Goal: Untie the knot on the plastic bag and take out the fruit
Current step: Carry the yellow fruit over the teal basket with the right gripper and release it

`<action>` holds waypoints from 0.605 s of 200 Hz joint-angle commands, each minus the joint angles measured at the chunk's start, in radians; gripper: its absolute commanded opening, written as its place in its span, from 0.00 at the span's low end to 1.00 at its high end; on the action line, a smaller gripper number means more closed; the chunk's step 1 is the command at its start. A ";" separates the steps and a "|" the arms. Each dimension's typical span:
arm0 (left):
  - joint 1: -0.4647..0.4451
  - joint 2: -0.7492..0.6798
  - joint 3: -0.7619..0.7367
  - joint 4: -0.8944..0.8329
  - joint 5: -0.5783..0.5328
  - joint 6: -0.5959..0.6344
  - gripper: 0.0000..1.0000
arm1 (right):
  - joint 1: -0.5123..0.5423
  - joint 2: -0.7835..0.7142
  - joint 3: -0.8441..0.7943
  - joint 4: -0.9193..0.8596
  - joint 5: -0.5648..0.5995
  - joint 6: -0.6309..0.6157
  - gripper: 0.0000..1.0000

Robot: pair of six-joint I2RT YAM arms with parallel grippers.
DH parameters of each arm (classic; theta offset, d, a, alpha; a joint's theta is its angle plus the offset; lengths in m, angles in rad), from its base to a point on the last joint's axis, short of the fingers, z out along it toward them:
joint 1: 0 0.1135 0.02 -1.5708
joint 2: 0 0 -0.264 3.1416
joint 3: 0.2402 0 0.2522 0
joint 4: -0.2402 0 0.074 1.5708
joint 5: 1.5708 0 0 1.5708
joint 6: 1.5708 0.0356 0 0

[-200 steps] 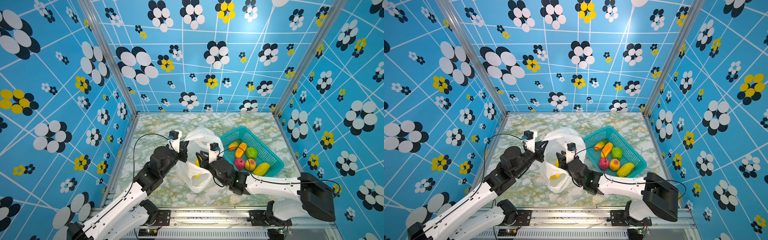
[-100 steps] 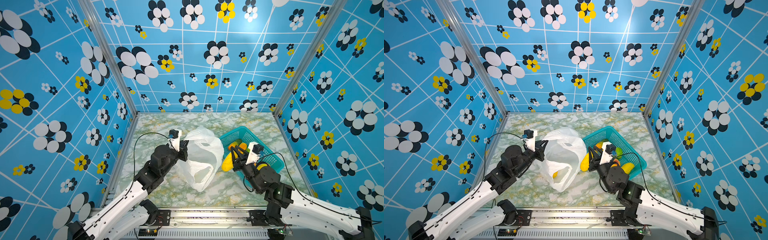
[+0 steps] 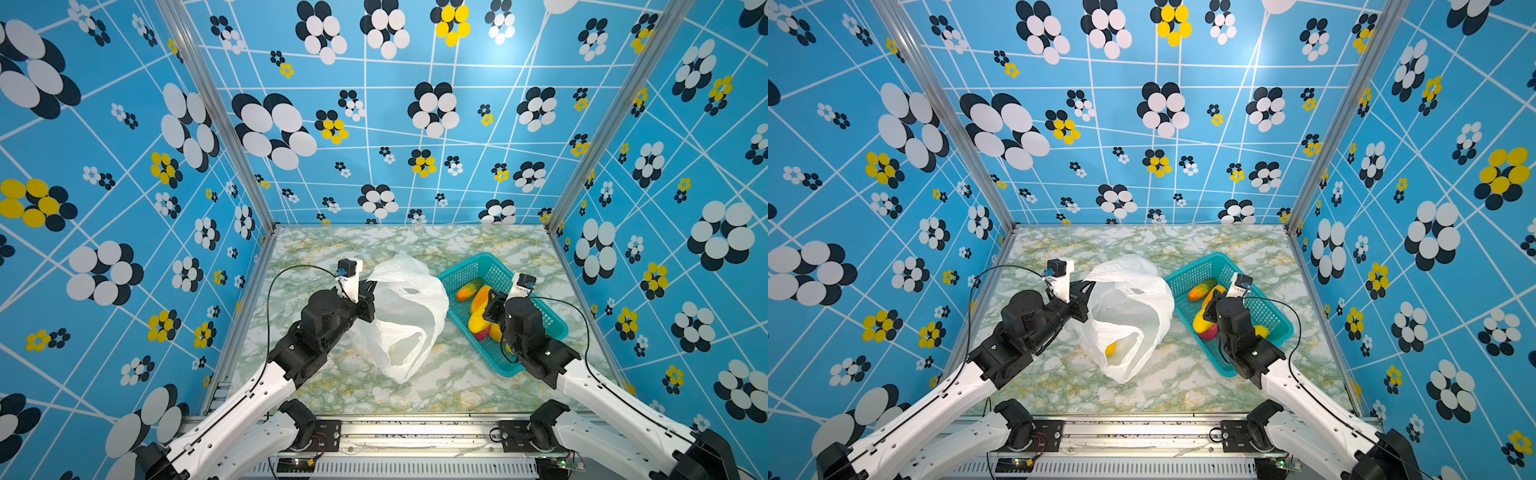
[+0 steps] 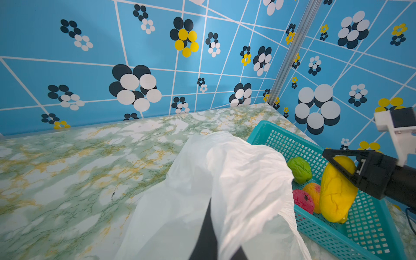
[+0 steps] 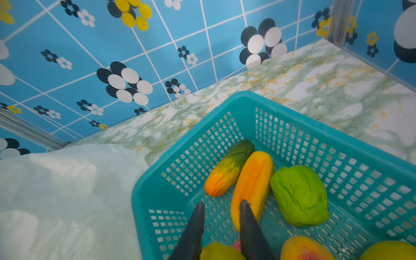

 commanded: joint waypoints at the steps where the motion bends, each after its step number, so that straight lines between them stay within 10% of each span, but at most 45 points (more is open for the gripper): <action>1: 0.009 -0.002 0.032 -0.010 0.004 -0.011 0.00 | -0.068 0.093 0.051 0.018 -0.155 0.064 0.09; 94: 0.014 -0.002 0.029 -0.013 -0.006 -0.006 0.00 | -0.120 0.599 0.233 0.171 -0.393 0.135 0.04; 121: 0.014 0.001 0.031 -0.012 -0.007 -0.006 0.00 | -0.119 0.667 0.255 0.197 -0.404 0.142 0.19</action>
